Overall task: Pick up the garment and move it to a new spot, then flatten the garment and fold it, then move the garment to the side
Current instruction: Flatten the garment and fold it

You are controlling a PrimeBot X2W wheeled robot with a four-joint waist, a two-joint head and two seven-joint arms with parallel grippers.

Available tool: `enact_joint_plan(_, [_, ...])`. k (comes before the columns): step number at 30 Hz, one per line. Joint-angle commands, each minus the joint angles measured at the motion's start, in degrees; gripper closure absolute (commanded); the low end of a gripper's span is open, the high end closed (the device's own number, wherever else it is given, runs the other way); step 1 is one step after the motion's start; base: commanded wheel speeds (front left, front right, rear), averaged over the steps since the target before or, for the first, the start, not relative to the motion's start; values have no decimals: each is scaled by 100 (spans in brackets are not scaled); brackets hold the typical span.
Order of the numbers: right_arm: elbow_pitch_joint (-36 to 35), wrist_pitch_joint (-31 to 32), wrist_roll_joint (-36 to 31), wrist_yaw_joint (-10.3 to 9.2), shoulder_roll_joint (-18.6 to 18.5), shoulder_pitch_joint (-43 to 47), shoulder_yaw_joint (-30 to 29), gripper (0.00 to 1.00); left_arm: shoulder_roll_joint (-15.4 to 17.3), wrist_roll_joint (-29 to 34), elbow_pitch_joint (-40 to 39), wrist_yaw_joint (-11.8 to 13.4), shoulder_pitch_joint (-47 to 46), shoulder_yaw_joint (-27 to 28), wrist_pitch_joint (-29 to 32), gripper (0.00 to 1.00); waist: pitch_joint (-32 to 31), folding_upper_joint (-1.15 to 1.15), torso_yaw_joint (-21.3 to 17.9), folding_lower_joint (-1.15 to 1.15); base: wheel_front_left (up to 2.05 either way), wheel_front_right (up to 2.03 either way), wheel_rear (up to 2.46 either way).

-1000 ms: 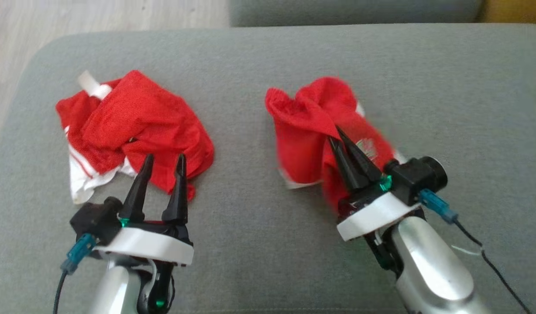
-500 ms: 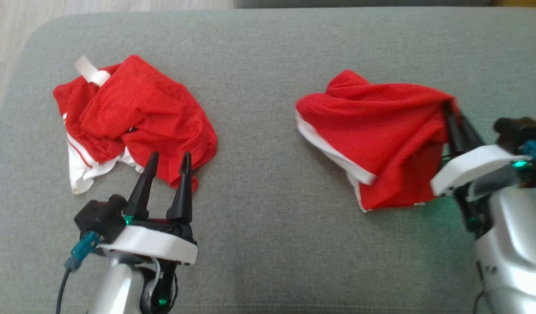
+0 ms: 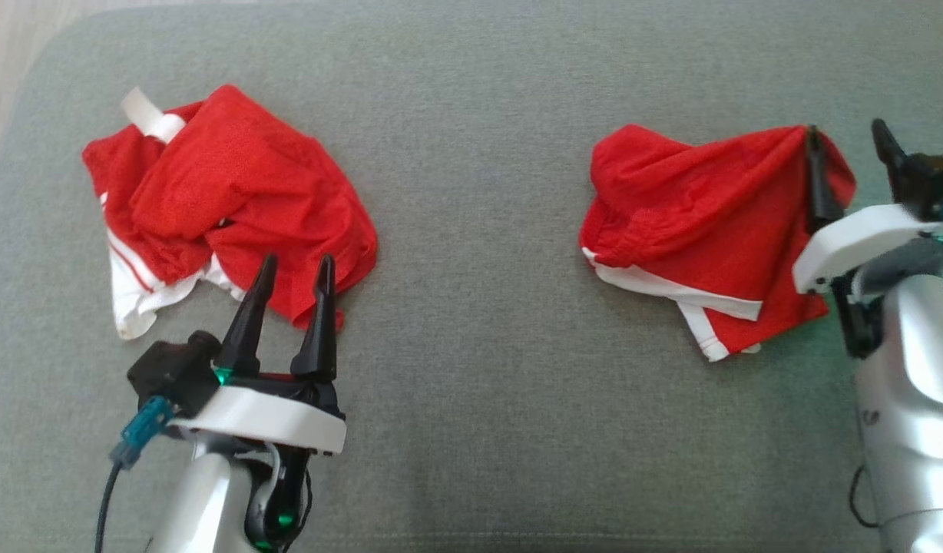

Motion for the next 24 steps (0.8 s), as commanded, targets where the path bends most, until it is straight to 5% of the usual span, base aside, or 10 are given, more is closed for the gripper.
enact_joint_plan(1, [-175, -198, -91, -5, 75, -155, 151, 0, 13, -26, -183, -27, -233, 175, -70, 0, -40, 0, -75, 0, 0, 0, 0])
enact_joint_plan(9, [-1030, -897, 309, -5, 465, 702, 378, 0, 13, -13, -234, -28, -120, 226, -70, 0, -377, 0, -434, 0, 0, 0, 0])
enact_joint_plan(17, [-2162, -997, 772, -5, 637, 2207, 740, 0, 13, -22, -258, 7, 74, 177, -70, 0, -673, 0, -657, 0, 0, 0, 0])
enact_joint_plan(24, [-2356, -1005, 1054, -5, 643, 3025, 1188, 0, 13, -25, -266, 12, 156, 97, -70, 0, -690, 0, -689, 0, 0, 0, 0])
